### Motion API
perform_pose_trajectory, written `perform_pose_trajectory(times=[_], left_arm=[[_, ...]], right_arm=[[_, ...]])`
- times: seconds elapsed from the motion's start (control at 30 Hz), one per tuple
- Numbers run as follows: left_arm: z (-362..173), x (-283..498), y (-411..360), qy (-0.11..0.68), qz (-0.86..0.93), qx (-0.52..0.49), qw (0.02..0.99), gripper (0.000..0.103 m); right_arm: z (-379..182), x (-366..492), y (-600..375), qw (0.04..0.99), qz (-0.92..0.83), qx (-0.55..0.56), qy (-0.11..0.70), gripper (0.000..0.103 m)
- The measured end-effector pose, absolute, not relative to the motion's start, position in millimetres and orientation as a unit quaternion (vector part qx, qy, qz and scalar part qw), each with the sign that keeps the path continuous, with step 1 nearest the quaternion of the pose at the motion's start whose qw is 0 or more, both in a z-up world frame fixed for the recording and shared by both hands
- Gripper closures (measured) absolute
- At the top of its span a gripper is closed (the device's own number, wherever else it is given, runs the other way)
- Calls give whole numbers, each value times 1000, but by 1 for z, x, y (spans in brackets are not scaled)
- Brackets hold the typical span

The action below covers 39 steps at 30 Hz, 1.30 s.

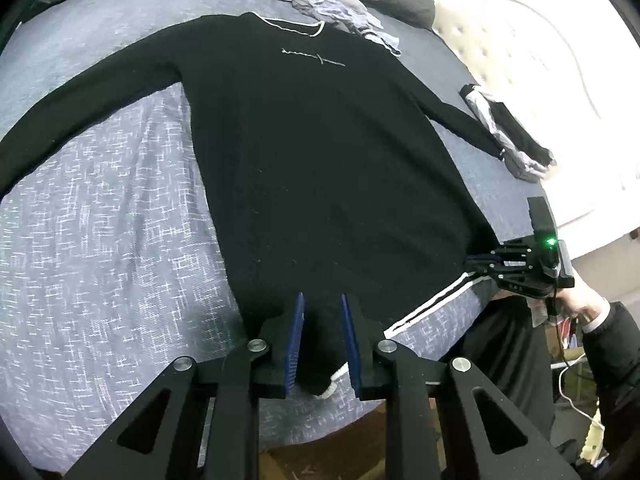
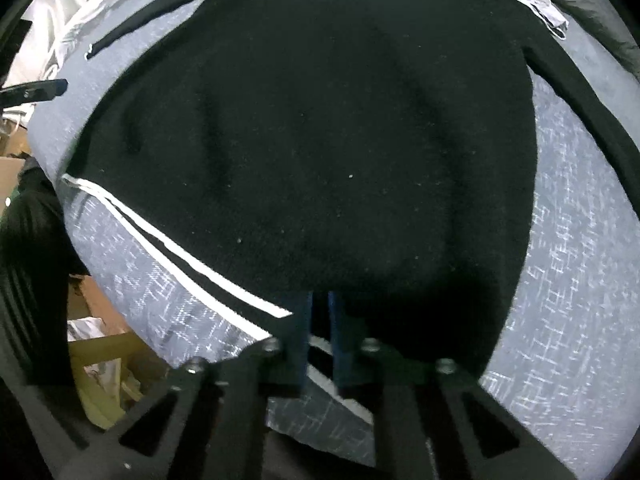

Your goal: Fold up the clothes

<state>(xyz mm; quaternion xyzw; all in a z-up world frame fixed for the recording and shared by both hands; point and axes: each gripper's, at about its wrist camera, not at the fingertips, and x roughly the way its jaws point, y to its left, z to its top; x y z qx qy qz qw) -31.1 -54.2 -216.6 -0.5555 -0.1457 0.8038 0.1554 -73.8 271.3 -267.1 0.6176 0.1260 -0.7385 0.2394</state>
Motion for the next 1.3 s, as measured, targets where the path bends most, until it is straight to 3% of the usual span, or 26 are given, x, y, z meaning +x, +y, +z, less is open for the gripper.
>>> perform_pose_trajectory(times=[0.47,0.67,0.9,1.07,1.13,1.2,1.3], left_arm=[[-215,-33,-56,-156,800,-557,158,82],[-219,-34,-61,-172,794,-562,156,82],[-232,-34,-67,-181,785,-574,147,72],[-239,-36,-71,-181,782,-579,143,71],[-241,-37,-73,-182,781,-580,143,71],[-243,-39,-74,-183,781,-581,140,71],[-248,-42,-76,-185,779,-583,137,71]], right_arm=[[-232,-54,279,286,-738,606,80,101],[-245,-57,280,280,-732,617,73,101],[-243,-61,286,284,-726,624,53,101],[-220,-69,308,269,-751,603,18,97],[-210,-72,325,245,-768,592,11,91],[-205,-79,347,203,-781,591,-6,71],[-211,-84,367,167,-779,603,-39,69]])
